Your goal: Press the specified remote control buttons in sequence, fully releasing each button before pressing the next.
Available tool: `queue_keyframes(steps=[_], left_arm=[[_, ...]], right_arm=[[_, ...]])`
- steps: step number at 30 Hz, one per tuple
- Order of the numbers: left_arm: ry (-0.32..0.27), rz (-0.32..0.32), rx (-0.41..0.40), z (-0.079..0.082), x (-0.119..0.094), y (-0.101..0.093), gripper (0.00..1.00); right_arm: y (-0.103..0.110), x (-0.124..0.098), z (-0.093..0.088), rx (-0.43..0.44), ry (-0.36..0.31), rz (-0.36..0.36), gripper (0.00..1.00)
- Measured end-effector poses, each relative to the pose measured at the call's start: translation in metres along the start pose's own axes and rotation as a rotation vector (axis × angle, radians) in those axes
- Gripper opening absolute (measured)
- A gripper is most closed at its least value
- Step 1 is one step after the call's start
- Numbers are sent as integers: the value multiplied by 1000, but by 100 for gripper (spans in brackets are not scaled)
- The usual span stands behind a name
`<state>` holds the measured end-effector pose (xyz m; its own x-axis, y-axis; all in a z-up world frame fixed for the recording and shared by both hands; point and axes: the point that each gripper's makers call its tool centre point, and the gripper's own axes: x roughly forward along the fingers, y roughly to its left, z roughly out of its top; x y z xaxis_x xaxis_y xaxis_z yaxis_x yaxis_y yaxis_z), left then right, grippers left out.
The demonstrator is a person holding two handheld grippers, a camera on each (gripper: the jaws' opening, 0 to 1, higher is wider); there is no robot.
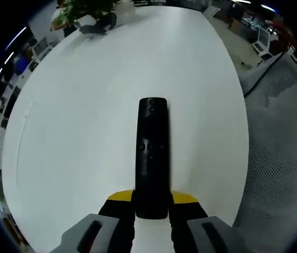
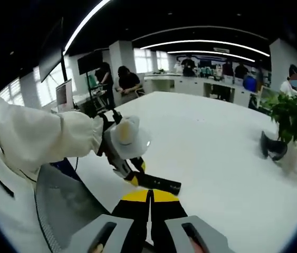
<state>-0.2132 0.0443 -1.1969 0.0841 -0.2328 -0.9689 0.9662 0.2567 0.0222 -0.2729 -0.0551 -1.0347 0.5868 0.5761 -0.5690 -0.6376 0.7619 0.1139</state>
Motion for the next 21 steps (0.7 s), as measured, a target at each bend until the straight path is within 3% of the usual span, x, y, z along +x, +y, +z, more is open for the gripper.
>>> queue_keyframes(steps=[14, 21], left_arm=[[-29, 3, -10, -4, -2, -29, 22], [-54, -1, -5, -6, -3, -46, 22]], right_arm=[[-3, 19, -6, -52, 115, 35, 0], [-9, 33, -37, -67, 217, 62, 0]])
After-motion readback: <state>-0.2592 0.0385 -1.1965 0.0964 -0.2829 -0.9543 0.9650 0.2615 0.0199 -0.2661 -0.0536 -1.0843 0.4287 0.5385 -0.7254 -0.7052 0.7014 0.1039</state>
